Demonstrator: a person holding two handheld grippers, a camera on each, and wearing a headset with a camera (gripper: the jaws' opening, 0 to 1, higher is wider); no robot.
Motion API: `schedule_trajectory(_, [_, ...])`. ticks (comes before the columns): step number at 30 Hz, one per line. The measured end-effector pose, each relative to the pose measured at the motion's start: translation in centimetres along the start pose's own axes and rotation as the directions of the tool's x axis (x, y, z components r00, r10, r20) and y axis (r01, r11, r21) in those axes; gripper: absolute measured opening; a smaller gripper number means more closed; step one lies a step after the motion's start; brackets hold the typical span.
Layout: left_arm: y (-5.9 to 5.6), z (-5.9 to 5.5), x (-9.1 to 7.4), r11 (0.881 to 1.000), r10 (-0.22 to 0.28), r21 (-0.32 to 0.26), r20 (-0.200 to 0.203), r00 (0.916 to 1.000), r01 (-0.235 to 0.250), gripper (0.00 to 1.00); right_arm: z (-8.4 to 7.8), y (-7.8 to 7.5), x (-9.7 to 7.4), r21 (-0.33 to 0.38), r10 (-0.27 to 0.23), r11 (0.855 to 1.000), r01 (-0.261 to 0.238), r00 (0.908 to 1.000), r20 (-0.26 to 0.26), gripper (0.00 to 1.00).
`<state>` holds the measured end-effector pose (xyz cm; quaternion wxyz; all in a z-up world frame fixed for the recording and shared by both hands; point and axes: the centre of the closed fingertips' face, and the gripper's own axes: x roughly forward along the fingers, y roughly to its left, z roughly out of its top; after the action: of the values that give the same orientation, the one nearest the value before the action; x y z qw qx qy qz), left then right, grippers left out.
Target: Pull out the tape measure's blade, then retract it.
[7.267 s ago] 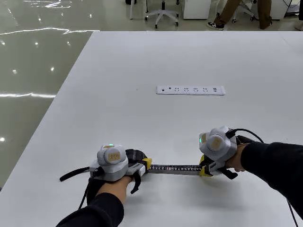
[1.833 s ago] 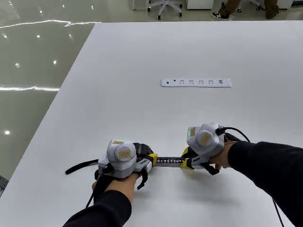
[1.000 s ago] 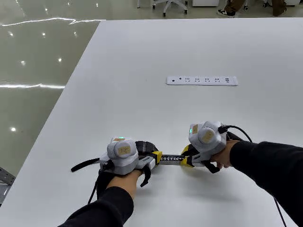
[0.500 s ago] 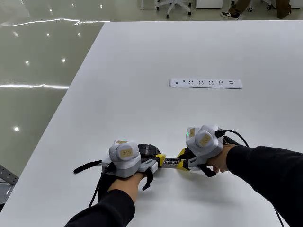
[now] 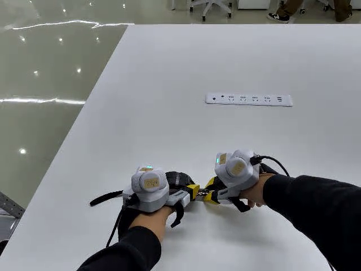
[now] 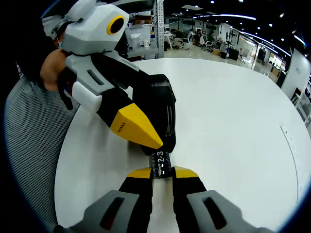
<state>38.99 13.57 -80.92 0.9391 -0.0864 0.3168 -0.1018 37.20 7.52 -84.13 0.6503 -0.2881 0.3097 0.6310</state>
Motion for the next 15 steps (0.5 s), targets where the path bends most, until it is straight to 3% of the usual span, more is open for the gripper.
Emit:
schedule_trajectory(10, [0.0,-0.1,0.1,1.0,-0.012,-0.004,-0.003,0.9999,0.012,0.59,1.5,0.2,1.7,-0.005,-0.002,1.0,0.001,0.9998,-0.017,0.1])
schedule_trajectory(11, [0.0,-0.1,0.1,1.0,-0.014,0.0,-0.003,0.9999,0.014,0.59,1.0,0.1,1.6,-0.079,0.018,0.997,-0.023,0.9979,-0.062,0.1])
schedule_trajectory(12, [0.0,-0.1,0.1,1.0,-0.015,-0.002,-0.002,0.9999,0.015,0.59,1.0,0.0,1.7,-0.028,0.015,0.999,-0.017,0.9982,-0.057,0.1])
schedule_trajectory(15, [0.0,-0.1,0.0,1.0,-0.016,-0.002,-0.005,0.9999,0.016,0.59,0.9,0.1,1.7,-0.037,0.018,0.999,-0.02,0.9986,-0.049,0.1])
